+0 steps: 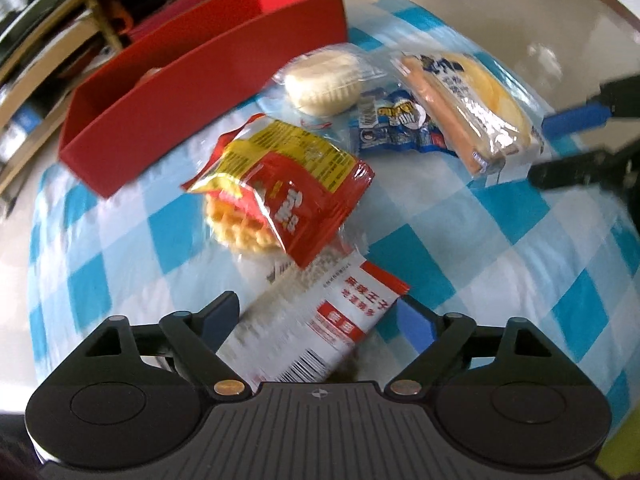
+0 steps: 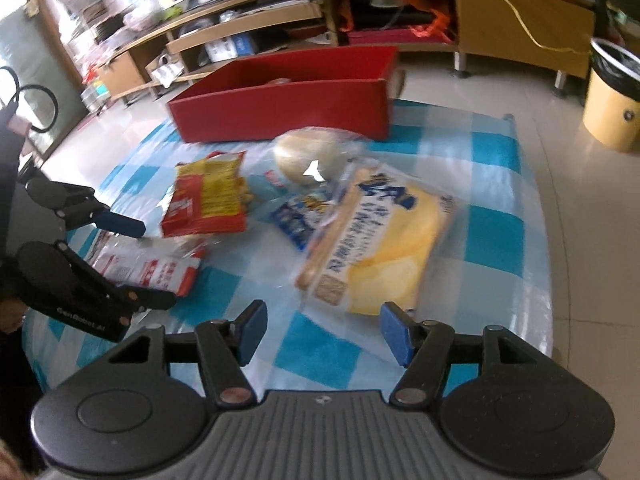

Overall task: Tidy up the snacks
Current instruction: 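Move left tool to red-white spicy strip packet while right tool approaches HORSH bread bag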

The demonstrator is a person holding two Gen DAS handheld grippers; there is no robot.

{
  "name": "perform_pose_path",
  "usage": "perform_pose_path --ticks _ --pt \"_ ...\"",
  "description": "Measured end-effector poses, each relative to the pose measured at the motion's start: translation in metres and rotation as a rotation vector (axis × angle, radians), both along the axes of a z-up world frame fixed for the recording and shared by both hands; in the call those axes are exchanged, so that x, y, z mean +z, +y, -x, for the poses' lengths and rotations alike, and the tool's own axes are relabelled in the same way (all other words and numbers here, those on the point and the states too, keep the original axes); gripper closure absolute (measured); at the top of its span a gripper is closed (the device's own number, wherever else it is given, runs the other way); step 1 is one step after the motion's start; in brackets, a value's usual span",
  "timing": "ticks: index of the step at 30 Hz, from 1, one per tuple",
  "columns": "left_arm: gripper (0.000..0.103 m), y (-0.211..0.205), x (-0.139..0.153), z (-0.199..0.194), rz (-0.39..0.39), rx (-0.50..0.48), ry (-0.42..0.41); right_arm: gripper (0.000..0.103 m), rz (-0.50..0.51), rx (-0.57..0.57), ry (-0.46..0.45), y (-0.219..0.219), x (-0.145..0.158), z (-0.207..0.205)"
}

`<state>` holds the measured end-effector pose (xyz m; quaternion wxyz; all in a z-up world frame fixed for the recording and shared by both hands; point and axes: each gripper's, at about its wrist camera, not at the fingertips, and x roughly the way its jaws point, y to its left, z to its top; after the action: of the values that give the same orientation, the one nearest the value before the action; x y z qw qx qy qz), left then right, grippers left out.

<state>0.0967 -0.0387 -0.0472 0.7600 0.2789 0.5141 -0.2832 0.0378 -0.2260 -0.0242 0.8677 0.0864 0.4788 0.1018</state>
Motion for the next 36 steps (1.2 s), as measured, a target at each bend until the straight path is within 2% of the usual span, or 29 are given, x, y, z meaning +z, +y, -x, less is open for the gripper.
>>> perform_pose_path --ticks 4,6,9,12,17,22,25,28,32,33,34,36 --pt "0.011 0.004 -0.012 -0.008 -0.007 0.013 0.049 0.041 -0.017 -0.036 0.026 -0.011 -0.005 -0.008" --pt "0.012 0.006 -0.014 -0.004 -0.014 0.027 0.035 0.041 -0.011 -0.052 0.043 -0.014 -0.009 -0.013" --pt "0.02 0.01 -0.01 0.007 -0.009 0.084 0.054 0.041 -0.005 -0.07 0.055 -0.018 -0.011 -0.021" --pt "0.026 0.016 -0.004 0.021 0.038 0.147 0.08 0.039 -0.054 -0.109 0.068 -0.023 -0.013 -0.028" --pt "0.031 0.017 0.002 0.034 0.09 0.24 0.081 0.035 -0.064 -0.174 0.06 -0.024 -0.016 -0.044" --pt "0.031 0.01 0.002 0.03 0.106 0.289 0.068 0.028 -0.023 -0.18 0.07 -0.013 -0.027 -0.058" --pt "0.028 0.008 0.003 0.025 0.125 0.327 0.068 0.018 -0.041 -0.201 0.083 -0.014 -0.035 -0.061" --pt "0.025 0.005 -0.002 0.017 0.123 0.368 0.066 0.017 -0.033 -0.208 0.066 -0.009 -0.035 -0.06" --pt "0.02 -0.001 -0.006 0.019 0.082 0.345 0.036 0.012 -0.004 -0.218 0.091 -0.001 -0.034 -0.066" --pt "0.018 -0.003 -0.008 0.022 0.064 0.332 0.028 0.009 0.007 -0.207 0.096 0.001 -0.035 -0.067" --pt "0.017 -0.005 -0.011 0.024 0.042 0.32 0.016 0.002 0.015 -0.195 0.092 0.004 -0.037 -0.067" --pt "0.014 -0.006 -0.015 0.027 0.014 0.302 -0.009 0.0 0.046 -0.167 0.082 0.012 -0.041 -0.067"
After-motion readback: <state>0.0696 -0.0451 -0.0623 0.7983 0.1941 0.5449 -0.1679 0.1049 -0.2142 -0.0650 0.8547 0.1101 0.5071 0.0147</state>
